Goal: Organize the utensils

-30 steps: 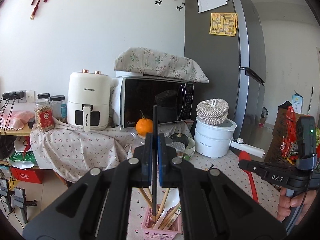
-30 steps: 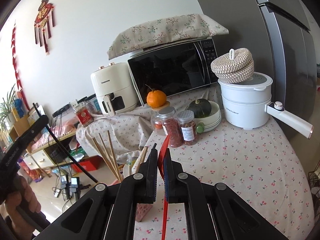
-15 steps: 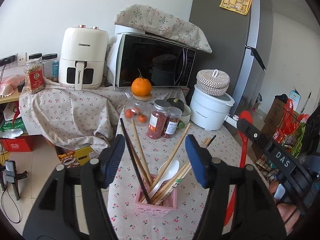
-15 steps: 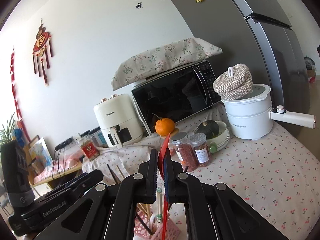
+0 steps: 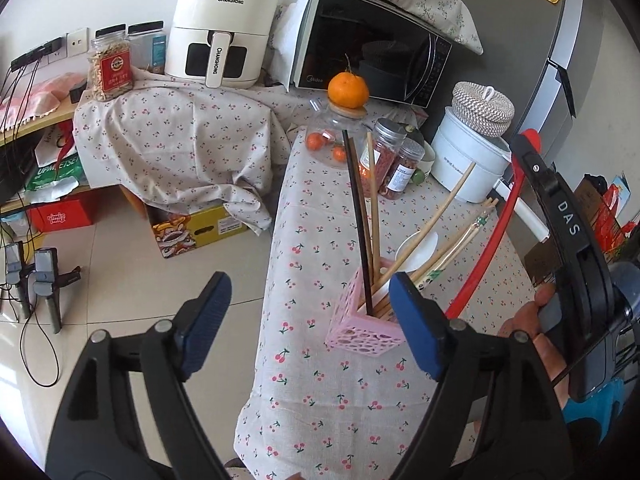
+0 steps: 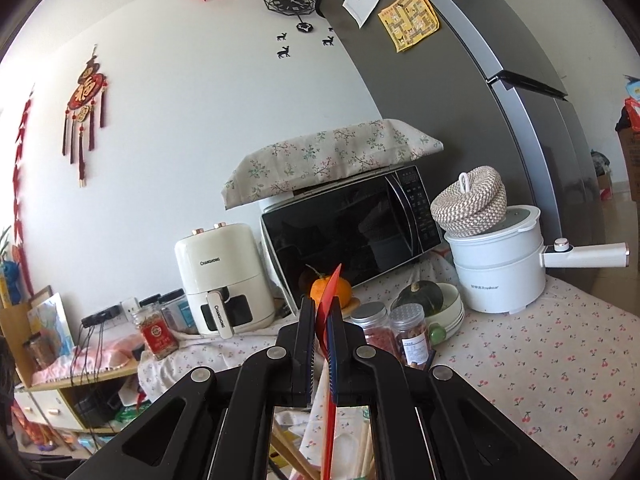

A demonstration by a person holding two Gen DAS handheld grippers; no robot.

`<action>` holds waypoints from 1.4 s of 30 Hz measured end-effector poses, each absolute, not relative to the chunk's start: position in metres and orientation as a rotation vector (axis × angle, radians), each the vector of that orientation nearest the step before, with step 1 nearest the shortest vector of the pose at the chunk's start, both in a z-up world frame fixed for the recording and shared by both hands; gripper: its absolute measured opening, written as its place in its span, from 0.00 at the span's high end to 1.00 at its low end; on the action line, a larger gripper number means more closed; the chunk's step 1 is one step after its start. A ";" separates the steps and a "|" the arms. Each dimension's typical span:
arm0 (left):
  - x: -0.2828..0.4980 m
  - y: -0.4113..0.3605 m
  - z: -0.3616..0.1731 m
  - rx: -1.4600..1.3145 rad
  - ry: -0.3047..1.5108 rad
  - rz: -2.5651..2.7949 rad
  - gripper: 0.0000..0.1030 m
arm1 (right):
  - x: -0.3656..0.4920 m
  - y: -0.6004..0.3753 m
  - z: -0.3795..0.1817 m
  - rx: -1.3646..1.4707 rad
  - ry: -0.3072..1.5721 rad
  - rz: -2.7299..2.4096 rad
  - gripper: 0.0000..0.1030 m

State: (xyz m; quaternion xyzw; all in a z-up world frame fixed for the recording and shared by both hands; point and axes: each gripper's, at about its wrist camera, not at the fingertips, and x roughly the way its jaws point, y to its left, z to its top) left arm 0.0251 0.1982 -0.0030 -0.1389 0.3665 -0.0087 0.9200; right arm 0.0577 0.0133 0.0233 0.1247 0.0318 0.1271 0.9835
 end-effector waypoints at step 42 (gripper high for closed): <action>-0.025 0.060 0.011 -0.117 0.743 -0.037 0.01 | -0.032 -0.150 0.049 -0.037 0.532 -0.041 0.00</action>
